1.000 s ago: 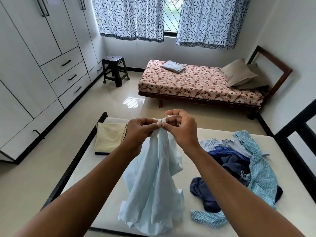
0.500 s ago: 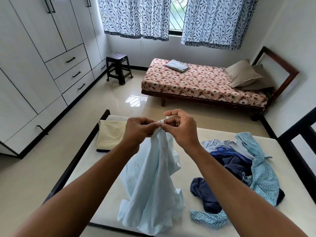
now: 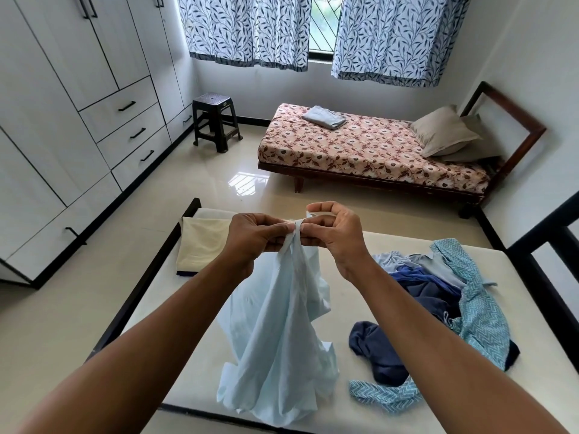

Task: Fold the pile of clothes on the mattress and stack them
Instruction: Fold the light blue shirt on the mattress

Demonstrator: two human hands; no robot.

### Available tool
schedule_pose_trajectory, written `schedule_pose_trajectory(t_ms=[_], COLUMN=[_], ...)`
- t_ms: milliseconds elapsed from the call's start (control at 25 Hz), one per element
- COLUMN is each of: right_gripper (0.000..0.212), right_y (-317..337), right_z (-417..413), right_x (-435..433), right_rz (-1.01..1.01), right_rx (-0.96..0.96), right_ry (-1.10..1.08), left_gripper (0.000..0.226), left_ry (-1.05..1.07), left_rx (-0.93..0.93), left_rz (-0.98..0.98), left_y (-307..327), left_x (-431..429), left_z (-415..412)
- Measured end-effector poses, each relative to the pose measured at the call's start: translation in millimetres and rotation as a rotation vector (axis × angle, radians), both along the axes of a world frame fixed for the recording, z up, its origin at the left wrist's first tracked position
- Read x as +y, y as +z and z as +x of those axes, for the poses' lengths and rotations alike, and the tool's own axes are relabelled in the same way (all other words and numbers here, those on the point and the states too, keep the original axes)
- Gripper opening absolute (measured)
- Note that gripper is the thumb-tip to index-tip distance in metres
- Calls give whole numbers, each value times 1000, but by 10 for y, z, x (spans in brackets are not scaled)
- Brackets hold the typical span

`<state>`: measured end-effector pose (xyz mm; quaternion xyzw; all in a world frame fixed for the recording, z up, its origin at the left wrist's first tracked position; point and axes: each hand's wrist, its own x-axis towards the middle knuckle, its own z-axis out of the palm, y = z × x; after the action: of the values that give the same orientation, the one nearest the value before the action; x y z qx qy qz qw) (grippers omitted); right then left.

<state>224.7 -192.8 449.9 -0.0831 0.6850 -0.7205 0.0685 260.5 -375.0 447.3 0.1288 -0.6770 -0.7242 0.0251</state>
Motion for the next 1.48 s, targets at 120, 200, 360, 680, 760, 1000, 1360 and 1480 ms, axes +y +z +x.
schedule_pose_trajectory(t_ms=[120,200,360,680,760,1000,1360,1480], right_gripper=[42,42,34,26,24,23,20,32], right_y=[0,34,136,183,161,39,110,121], right_z=[-17,-48,-41,17,73,-73,-102,-86], right_x=[32,42,-31,-142,-199,-257,-11,23], right_rz=[52,162,581,639,677,406,29,116], right_rx=[-26,23,383,489,540,116,66,128], right_ry=[15,-9,-94,-147,-156,-217,-162,-63], left_gripper=[12,8,15,16,19,21,17,19], left_ry=[-15,-36,-54,54,47,26,-13,-20], left_rx=[9,2,-47,43,59,35,164,174], left_rz=[-48,-68,-22,-278,-356,-312,-447,-519], left_y=[-23,-30,-26,-77,-91,-97,205,179], left_x=[41,73,150,245,257,176,196,237], left_z=[7,12,2,-52,-80,-100,-220,-197])
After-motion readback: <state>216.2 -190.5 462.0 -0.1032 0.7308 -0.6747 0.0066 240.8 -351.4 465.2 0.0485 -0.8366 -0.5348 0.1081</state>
